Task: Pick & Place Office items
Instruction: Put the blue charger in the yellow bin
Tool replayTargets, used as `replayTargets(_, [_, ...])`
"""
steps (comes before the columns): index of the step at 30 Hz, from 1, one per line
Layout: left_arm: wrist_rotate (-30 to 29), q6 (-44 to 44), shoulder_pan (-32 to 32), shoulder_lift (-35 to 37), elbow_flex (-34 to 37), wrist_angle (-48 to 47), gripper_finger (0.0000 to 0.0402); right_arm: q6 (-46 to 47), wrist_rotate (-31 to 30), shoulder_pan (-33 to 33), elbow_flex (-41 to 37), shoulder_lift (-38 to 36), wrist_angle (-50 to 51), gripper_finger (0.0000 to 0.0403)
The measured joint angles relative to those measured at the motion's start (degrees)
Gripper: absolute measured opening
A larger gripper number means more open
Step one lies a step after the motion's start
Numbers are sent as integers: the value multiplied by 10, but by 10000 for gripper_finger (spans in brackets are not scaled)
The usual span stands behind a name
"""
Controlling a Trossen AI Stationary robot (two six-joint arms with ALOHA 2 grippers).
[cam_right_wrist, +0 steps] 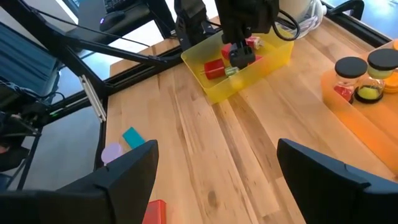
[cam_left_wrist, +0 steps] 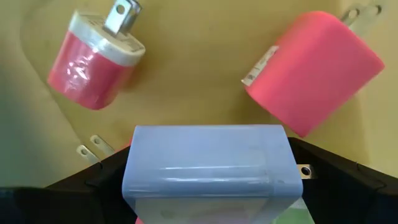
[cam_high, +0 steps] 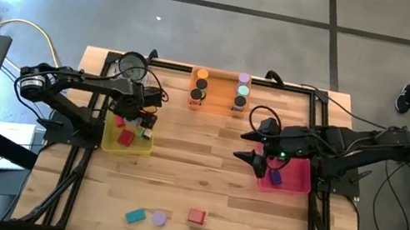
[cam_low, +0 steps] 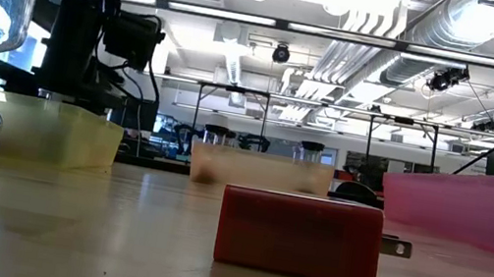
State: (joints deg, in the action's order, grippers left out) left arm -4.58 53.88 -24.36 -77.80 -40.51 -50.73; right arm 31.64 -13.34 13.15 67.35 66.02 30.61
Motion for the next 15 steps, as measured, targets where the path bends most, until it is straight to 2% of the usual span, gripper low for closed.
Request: replayTargets(15, [13,-31,9,0,0,0,344,0,0,0,0,0,0,316])
